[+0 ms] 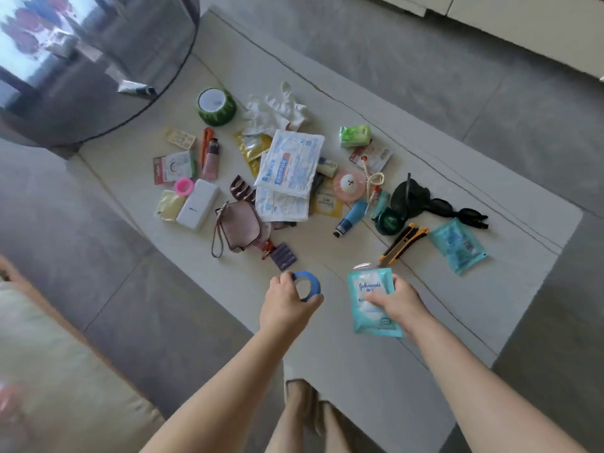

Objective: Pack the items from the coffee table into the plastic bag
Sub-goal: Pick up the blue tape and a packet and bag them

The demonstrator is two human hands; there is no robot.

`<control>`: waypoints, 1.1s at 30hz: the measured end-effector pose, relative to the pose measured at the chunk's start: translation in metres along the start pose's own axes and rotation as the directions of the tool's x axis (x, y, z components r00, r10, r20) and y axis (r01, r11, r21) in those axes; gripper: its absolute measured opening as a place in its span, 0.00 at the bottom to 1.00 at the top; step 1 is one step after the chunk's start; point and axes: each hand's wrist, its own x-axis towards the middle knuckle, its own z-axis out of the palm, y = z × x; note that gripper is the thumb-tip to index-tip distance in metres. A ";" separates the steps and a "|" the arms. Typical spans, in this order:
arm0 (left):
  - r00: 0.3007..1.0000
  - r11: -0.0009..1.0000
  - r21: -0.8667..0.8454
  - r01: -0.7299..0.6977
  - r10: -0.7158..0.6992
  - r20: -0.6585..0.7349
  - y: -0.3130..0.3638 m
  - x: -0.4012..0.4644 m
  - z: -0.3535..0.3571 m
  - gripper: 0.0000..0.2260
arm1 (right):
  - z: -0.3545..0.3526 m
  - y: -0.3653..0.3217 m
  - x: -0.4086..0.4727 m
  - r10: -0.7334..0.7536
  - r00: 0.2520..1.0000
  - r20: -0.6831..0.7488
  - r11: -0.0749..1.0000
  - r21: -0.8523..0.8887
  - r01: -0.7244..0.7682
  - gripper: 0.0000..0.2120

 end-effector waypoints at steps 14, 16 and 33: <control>0.880 0.757 -0.595 0.268 -0.444 -0.169 -0.189 -0.117 -0.105 0.19 | 0.184 -0.077 -0.106 -0.122 0.918 0.378 0.958 -0.199 0.209 0.09; 0.842 0.689 -0.668 0.280 -0.511 -0.174 -0.217 -0.132 -0.115 0.18 | 0.218 -0.082 -0.120 -0.133 0.887 0.443 0.941 -0.223 0.253 0.08; 0.605 0.261 -0.958 0.118 -0.784 -0.140 -0.454 -0.207 -0.193 0.30 | 0.513 -0.052 -0.247 -0.123 0.739 0.663 0.732 -0.442 0.518 0.08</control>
